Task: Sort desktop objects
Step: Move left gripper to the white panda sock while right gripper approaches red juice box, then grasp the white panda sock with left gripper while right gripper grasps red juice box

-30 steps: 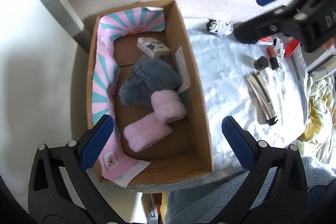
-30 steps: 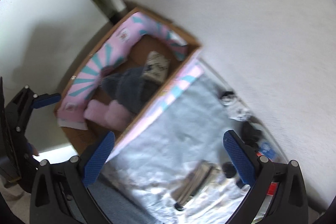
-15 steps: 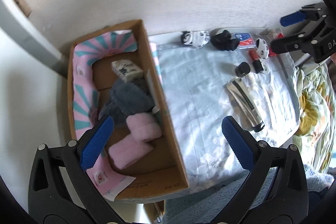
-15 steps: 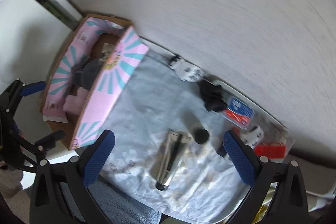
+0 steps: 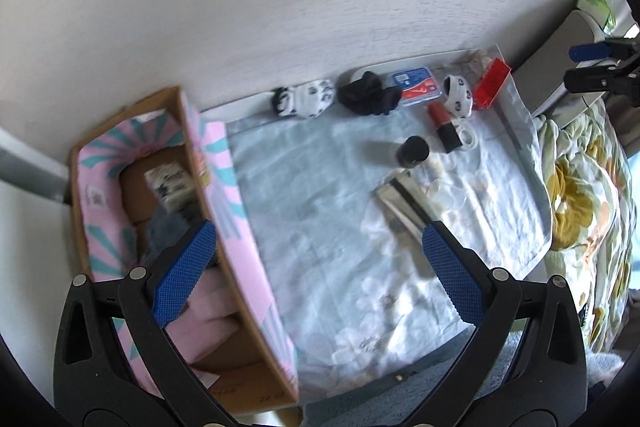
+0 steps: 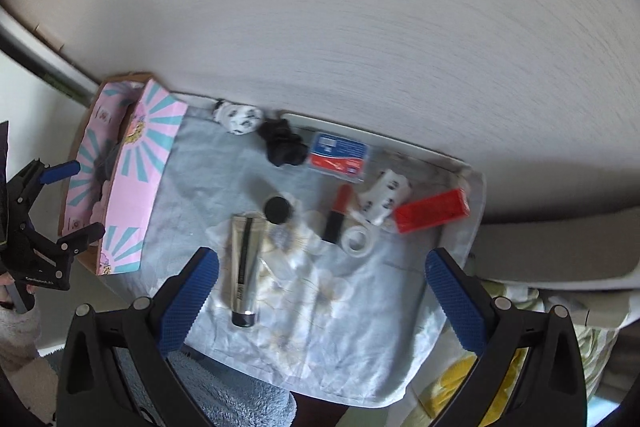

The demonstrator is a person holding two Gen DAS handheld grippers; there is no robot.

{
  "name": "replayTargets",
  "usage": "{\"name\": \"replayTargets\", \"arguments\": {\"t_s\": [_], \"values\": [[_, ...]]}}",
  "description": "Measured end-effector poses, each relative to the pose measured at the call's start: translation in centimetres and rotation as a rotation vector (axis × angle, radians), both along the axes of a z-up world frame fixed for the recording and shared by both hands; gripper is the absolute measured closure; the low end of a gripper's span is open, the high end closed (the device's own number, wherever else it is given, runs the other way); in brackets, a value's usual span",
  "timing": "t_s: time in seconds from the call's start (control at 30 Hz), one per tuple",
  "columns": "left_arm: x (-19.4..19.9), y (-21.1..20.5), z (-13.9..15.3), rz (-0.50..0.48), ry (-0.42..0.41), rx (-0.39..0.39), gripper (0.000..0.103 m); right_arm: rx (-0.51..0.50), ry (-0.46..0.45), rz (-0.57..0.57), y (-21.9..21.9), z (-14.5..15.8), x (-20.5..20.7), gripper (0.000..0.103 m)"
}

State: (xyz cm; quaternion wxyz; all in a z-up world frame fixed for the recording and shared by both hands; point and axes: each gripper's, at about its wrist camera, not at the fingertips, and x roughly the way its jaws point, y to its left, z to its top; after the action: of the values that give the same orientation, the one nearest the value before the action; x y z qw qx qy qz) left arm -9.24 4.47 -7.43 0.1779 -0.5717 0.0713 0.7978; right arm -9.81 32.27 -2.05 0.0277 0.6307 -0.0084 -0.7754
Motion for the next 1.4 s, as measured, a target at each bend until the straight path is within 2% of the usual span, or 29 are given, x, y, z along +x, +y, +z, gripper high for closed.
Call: {"name": "replayTargets", "arguments": {"t_s": [0.2, 0.4, 0.6, 0.7, 0.83, 1.1, 1.2, 1.27, 1.33, 1.37, 1.4], "values": [[-2.5, 1.3, -1.4, 0.054, 0.009, 0.016, 0.0, -0.054, 0.017, -0.081, 4.5, -0.8, 1.5, 0.0], [-5.9, 1.9, -4.6, 0.165, -0.016, -0.014, 0.0, -0.149, -0.02, -0.199, 8.1, -4.6, 2.1, 0.0], [-9.0, 1.5, -8.4, 0.335, -0.062, 0.02, 0.0, -0.298, 0.026, -0.459, 10.4, -9.8, 3.0, 0.0], [-10.6, 1.7, -10.1, 0.392, -0.078, 0.014, 0.001, -0.374, 0.041, -0.569, 11.0, -12.4, 2.7, 0.005], [-12.4, 2.0, -11.6, 0.439, -0.078, 0.018, 0.001, -0.422, 0.065, -0.69, 11.8, -15.0, 2.0, 0.006], [-13.9, 2.8, -15.1, 0.472, -0.095, 0.031, 0.001, -0.321, 0.141, -0.767, 12.0, -15.3, 0.3, 0.006], [-13.7, 2.8, -15.4, 0.48, -0.064, 0.06, 0.002, -0.289, 0.156, -0.8, 12.1, -15.5, -0.3, 0.007], [-13.5, 2.9, -15.5, 0.486, -0.043, 0.065, 0.003, -0.279, 0.147, -0.821, 12.3, -16.1, -0.9, 0.019], [-13.4, 2.9, -15.6, 0.485, -0.028, 0.076, 0.013, -0.27, 0.125, -0.831, 12.5, -16.7, -1.4, 0.036], [-13.3, 2.9, -15.6, 0.484, -0.023, 0.082, 0.022, -0.266, 0.115, -0.836, 12.6, -17.0, -1.6, 0.041], [-13.2, 2.9, -15.7, 0.481, -0.024, 0.104, 0.031, -0.258, 0.105, -0.838, 12.7, -17.3, -1.8, 0.051]]}}
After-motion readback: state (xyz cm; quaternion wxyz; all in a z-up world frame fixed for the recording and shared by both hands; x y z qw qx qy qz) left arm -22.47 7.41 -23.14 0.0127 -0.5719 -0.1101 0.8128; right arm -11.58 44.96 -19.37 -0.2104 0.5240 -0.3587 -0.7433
